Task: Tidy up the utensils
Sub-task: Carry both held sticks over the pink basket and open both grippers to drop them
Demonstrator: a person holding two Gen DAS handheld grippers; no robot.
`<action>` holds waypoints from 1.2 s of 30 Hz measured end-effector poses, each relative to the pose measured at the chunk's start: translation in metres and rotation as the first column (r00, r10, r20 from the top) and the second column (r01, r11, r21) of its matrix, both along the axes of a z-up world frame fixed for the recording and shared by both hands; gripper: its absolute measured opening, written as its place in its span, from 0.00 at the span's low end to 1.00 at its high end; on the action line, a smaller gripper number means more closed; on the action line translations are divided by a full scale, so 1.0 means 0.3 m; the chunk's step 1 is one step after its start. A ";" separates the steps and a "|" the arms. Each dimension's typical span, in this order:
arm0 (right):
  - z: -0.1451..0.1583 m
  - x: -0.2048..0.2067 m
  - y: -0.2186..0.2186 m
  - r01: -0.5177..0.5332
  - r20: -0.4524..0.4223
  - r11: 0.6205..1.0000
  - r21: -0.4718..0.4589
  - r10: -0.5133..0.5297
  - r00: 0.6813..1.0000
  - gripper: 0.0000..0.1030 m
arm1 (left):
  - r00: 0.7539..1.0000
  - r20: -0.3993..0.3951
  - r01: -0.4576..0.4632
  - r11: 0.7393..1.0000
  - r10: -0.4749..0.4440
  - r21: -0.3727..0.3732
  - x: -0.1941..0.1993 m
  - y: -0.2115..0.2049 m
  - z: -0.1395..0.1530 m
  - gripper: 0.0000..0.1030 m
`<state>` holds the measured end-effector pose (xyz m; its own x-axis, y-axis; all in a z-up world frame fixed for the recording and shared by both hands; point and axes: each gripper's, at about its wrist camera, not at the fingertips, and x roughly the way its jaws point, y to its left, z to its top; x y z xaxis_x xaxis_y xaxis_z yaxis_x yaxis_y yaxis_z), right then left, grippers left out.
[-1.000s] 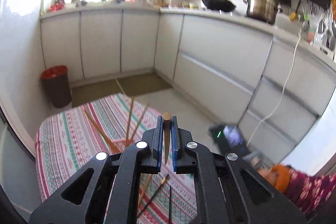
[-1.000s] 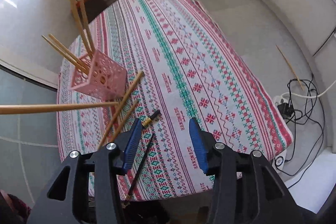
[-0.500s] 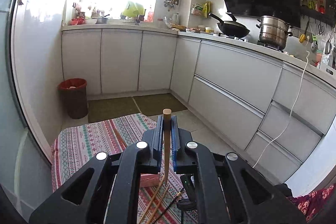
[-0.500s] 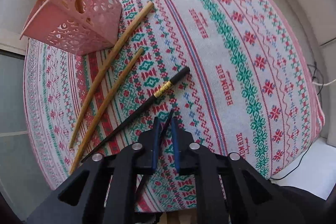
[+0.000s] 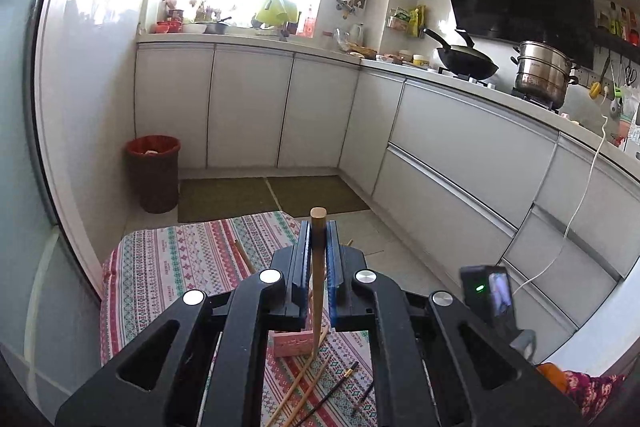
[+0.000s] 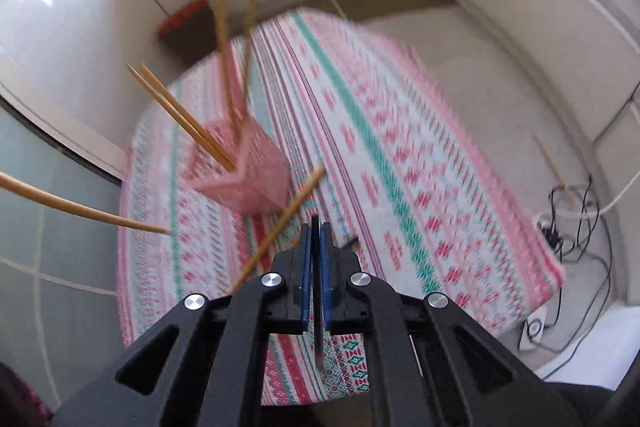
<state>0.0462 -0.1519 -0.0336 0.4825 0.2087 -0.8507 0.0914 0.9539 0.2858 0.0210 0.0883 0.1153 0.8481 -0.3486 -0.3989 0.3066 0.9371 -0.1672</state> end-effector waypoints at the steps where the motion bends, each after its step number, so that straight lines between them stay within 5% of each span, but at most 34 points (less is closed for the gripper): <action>1: 0.061 -0.007 -0.012 -0.001 0.042 1.000 0.004 0.001 0.999 0.04 | 1.000 0.000 -0.004 1.000 0.004 0.001 0.005 0.000 0.005 0.06; 8: 0.438 0.037 -0.030 -0.012 0.318 0.999 0.047 -0.004 0.948 0.04 | 0.998 0.031 -0.048 0.999 0.049 -0.022 0.053 0.015 0.067 0.06; 13: 0.539 0.116 0.019 -0.043 0.392 0.998 0.050 0.020 0.920 0.04 | 0.996 0.026 -0.083 0.996 0.084 -0.025 0.140 0.013 0.056 0.06; 19: 0.466 0.225 0.081 -0.080 0.354 0.996 0.043 0.060 0.933 0.04 | 0.993 -0.062 -0.102 0.995 0.103 0.018 0.263 -0.006 -0.081 0.07; 23: 0.397 0.285 0.101 -0.092 0.318 0.995 0.043 0.074 0.945 0.04 | 0.985 -0.091 -0.147 0.989 0.146 -0.005 0.280 0.027 -0.122 0.39; 36: 0.218 0.360 0.188 -0.117 0.214 0.993 -0.016 0.118 0.970 0.10 | 0.976 -0.078 -0.203 0.979 0.202 -0.007 0.271 0.079 -0.098 0.43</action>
